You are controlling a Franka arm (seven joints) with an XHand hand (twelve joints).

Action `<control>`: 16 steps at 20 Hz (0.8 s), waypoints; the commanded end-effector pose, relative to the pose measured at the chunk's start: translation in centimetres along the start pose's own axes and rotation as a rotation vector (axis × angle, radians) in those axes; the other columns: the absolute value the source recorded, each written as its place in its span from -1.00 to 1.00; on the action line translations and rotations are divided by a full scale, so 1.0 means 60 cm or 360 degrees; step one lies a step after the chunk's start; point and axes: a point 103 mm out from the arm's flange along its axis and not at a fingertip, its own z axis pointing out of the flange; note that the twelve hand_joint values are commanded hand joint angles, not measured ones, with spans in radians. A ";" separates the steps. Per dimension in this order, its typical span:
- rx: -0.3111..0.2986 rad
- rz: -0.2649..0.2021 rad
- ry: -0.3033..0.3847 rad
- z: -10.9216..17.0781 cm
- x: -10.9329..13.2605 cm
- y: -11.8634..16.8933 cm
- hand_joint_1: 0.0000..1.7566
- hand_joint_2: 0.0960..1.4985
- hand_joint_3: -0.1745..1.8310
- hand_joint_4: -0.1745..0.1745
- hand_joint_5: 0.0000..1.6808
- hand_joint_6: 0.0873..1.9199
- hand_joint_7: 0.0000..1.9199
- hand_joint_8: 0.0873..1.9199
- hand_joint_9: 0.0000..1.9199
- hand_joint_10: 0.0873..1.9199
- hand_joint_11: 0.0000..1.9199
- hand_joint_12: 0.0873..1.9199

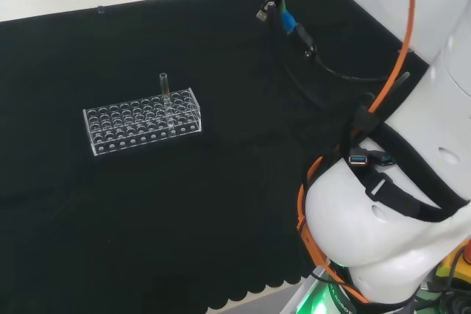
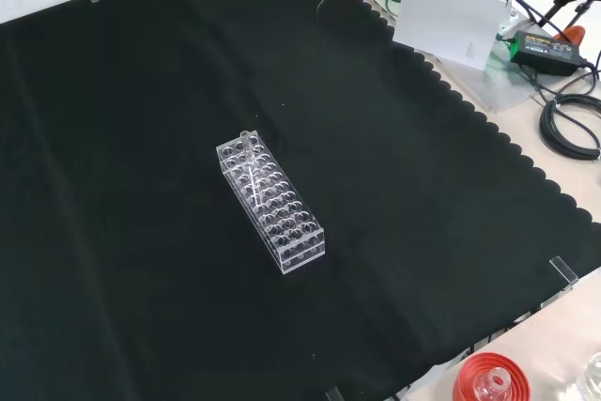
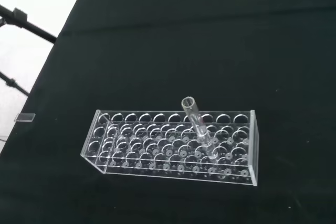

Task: Pick up the test tube.

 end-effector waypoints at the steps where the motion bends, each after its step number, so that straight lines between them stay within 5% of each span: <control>1: 0.0084 -0.0062 0.0032 0.018 0.006 0.044 -0.14 -0.02 -0.48 -0.40 -0.71 -0.98 -0.77 -0.14 -0.75 -0.05 -0.97 0.61; 16: 0.0305 -0.0086 -0.0025 0.110 0.017 0.129 -0.13 -0.03 -0.47 -0.42 -0.69 -0.99 -0.75 -0.15 -0.72 -0.06 -0.97 0.61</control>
